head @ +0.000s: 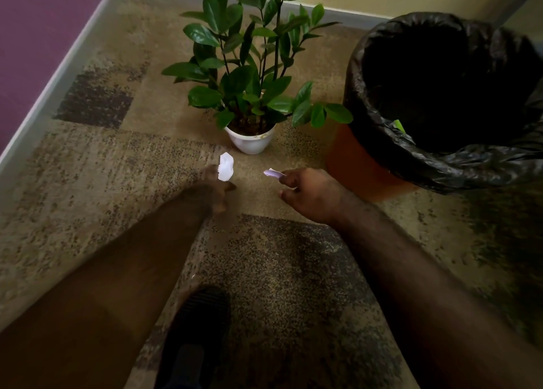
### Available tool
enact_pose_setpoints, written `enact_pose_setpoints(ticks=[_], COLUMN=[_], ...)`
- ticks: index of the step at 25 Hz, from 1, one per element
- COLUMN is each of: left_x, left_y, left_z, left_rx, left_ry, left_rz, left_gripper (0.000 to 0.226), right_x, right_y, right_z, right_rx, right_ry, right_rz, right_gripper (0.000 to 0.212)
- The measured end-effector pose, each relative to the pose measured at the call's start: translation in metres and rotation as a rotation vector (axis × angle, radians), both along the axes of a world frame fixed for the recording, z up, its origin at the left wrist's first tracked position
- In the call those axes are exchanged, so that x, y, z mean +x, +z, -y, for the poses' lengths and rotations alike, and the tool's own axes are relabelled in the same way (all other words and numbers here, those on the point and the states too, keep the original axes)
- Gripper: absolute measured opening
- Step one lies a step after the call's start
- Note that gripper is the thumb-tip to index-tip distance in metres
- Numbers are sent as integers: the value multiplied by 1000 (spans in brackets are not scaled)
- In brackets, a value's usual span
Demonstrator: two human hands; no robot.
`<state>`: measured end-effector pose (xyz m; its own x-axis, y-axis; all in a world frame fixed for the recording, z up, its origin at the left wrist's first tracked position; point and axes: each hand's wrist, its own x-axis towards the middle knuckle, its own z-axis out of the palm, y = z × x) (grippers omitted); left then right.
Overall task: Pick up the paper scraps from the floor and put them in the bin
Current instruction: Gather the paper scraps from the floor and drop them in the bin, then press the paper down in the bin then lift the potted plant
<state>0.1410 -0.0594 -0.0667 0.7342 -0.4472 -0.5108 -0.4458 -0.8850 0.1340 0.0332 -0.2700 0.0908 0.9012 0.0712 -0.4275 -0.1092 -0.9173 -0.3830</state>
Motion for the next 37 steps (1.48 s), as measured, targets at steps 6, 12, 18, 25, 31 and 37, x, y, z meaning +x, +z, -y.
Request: enact_pose_setpoints(ticks=[6, 12, 18, 25, 31, 37], left_x=[11, 7, -23, -67, -67, -62], left_y=[0, 9, 85, 243, 285, 259], left_z=[16, 19, 33, 90, 177, 237], left_rx=[63, -30, -468, -1039, -954, -587], left_ry=[33, 117, 61, -13, -178, -302], left_rz=[-8, 46, 208, 402, 441, 315], left_gripper=[63, 50, 43, 36, 39, 42], right_x=[-1, 2, 4, -29, -37, -39], right_y=[-1, 12, 89, 165, 134, 102], right_z=[3, 3, 25, 85, 136, 148], right_rx=[20, 16, 105, 203, -60, -100], right_ry=[-12, 2, -134, -471, -706, -806], right_rz=[2, -41, 26, 327, 298, 237], right_gripper=[26, 29, 30, 28, 30, 31])
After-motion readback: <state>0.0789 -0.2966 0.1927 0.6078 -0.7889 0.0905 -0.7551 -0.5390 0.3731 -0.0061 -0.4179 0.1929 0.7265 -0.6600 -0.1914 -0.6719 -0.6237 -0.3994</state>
